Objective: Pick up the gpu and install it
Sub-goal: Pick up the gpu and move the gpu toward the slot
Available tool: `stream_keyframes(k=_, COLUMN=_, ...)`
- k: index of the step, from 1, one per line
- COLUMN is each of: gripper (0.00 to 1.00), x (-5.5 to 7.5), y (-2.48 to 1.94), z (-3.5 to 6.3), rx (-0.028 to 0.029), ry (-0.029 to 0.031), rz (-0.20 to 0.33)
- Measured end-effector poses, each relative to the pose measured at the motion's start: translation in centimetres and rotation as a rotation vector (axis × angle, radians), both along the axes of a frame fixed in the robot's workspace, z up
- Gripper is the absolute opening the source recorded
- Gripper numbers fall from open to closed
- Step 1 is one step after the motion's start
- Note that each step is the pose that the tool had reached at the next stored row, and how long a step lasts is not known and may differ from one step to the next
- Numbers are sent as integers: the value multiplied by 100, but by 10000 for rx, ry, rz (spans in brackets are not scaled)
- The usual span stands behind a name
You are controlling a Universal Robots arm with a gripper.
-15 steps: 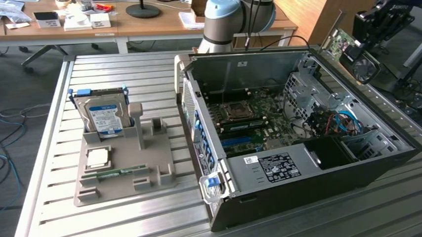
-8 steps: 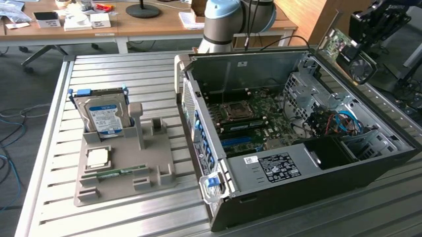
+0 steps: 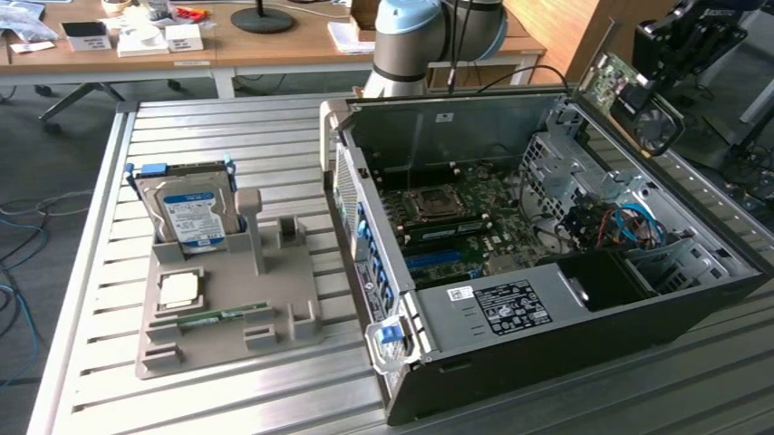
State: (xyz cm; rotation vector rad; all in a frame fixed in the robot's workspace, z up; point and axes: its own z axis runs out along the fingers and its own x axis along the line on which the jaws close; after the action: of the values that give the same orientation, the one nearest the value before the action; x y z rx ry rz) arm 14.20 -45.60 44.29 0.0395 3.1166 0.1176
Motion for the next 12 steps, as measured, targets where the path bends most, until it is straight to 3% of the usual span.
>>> stream_keyframes(k=12, gripper=27, x=-186, y=0, z=0, rx=0, ry=-52, rz=1)
